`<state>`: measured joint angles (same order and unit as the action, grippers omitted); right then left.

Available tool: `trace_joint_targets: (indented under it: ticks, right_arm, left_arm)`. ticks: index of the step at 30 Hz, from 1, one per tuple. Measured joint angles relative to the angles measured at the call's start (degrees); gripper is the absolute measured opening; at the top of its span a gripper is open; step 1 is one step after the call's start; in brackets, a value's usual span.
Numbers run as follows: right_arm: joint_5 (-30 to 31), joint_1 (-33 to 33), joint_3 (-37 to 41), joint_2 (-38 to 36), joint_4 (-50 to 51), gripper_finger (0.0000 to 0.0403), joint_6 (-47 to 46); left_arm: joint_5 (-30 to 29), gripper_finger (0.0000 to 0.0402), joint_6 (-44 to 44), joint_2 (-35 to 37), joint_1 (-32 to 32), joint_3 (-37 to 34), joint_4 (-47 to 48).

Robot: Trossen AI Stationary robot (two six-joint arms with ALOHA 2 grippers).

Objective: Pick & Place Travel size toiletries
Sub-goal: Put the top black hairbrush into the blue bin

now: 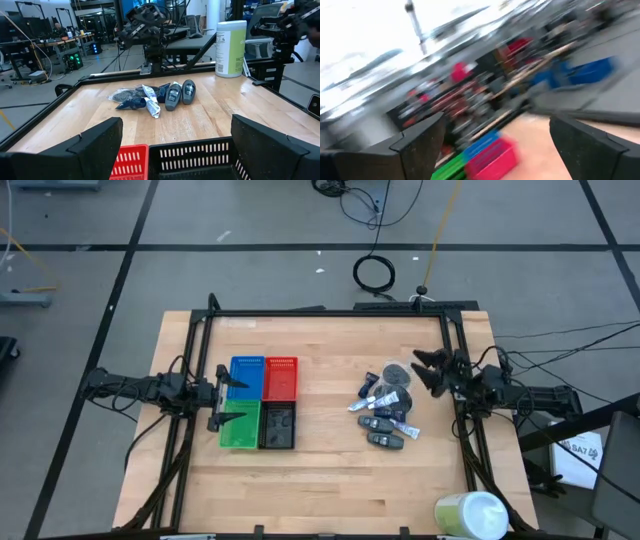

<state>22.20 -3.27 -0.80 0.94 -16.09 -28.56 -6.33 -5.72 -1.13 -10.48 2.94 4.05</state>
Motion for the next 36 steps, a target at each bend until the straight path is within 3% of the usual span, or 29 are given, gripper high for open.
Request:
trace_joint_targets:
  ticks: [3, 13, 16, 19, 23, 29, 33, 36]
  right_arm:
    - [5.11, -0.04, 0.00, 0.01, 2.51, 0.0345, -0.26]
    - [5.06, -0.21, -0.20, 2.08, 3.99, 0.0345, 2.58]
    - [3.54, -0.51, -3.88, 5.07, 7.07, 0.0345, 3.56]
    - [3.73, -0.37, -11.50, 12.49, 17.72, 0.0345, 3.77]
    - [9.12, -0.73, -22.93, 26.83, 34.69, 0.0345, 4.08]
    - [5.54, -5.75, -36.37, 48.33, 54.64, 0.0342, -2.05]
    - [-0.75, -10.33, -37.11, 58.58, 54.92, 0.0329, -3.23]
    - [-1.58, -13.39, -37.16, 64.21, 53.78, 0.0320, -2.91]
  left_arm:
    - [0.02, 0.0361, 0.00, 0.02, 0.00, 0.00, 0.00]
    - [0.02, 0.0361, 0.02, 0.01, 0.00, 0.02, 0.00]
    - [0.02, 0.0361, 0.02, 0.01, 0.00, 0.01, 0.00]
    - [0.02, 0.0361, 0.02, 0.00, 0.00, 0.00, -0.02]
    - [0.05, 0.0361, 0.02, 0.01, 0.00, 0.02, 0.00]
    - [0.16, 0.0361, 0.00, 0.02, 0.00, 0.01, -0.02]
    - [0.28, 0.0361, 0.01, 0.02, 0.01, 0.02, -0.02]
    - [0.28, 0.0361, 0.00, 0.02, 0.00, 0.01, 0.00]
